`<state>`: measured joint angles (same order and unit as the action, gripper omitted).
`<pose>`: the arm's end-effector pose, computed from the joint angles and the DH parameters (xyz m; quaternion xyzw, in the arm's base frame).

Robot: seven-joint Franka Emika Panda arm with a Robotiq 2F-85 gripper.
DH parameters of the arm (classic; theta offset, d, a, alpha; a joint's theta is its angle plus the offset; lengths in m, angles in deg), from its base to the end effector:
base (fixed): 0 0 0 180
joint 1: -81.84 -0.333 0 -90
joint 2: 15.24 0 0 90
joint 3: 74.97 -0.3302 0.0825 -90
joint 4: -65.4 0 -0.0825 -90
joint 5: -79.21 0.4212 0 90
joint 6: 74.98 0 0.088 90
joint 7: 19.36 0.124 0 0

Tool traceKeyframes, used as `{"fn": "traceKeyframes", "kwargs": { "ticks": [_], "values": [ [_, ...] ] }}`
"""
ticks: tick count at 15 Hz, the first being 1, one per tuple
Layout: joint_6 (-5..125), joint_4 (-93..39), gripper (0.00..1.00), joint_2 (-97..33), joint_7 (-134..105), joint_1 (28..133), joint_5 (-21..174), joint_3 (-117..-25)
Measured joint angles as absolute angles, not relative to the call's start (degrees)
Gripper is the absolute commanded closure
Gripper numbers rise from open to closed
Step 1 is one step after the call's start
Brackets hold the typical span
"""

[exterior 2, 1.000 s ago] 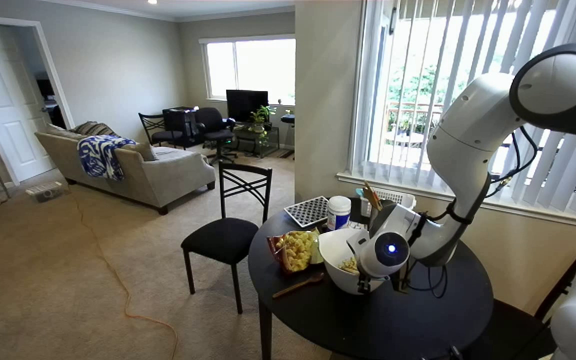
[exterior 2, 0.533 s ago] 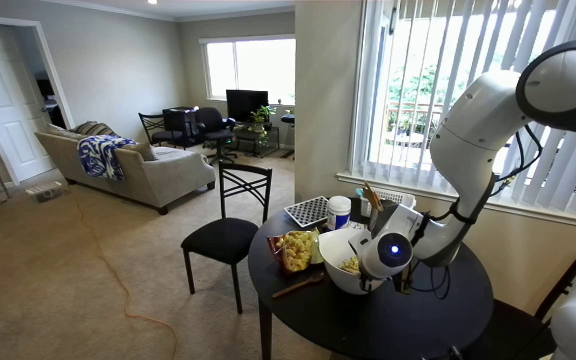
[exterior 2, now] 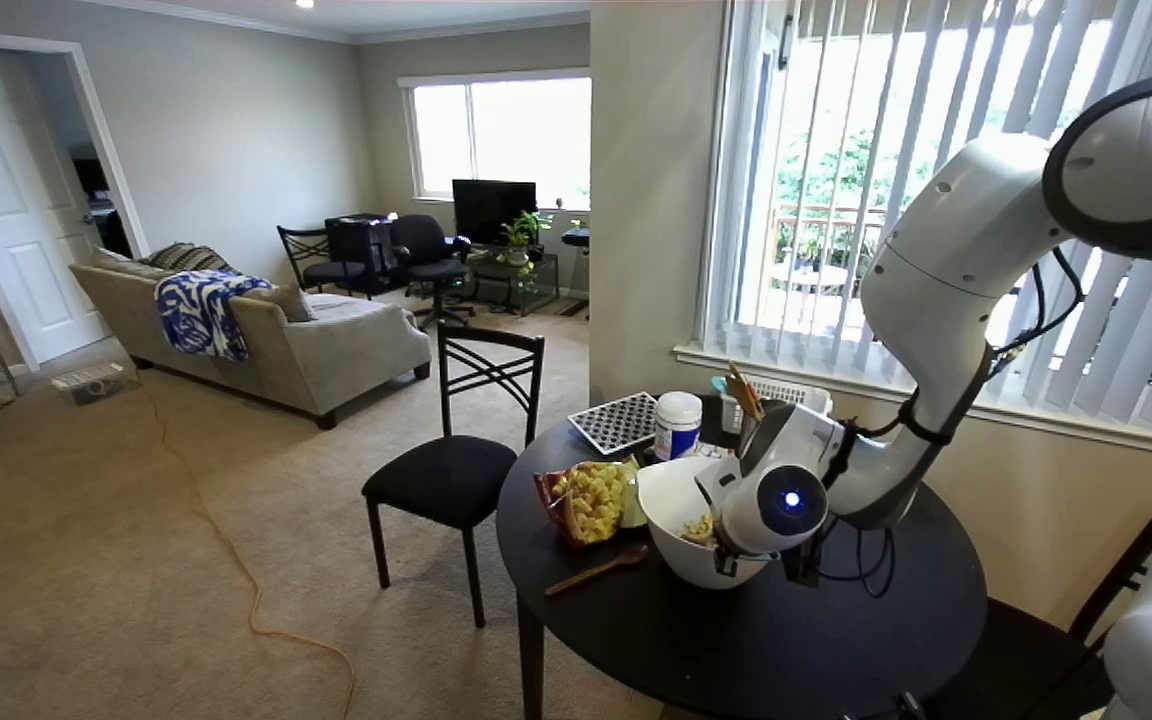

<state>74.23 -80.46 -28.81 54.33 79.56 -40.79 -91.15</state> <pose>0.4037 0.1565 0.1303 0.8153 0.4513 0.2483 0.2644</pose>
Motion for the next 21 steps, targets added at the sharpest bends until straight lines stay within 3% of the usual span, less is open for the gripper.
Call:
{"fn": "traceKeyframes", "kwargs": {
  "ticks": [12,21],
  "values": [
    [80.0,-81.9,0.97,-24.1,49.7,79.6,-39.3,-86.9],
    [90.5,-81.0,0.97,-20.0,19.0,79.5,-20.0,-82.9]
  ]
}}
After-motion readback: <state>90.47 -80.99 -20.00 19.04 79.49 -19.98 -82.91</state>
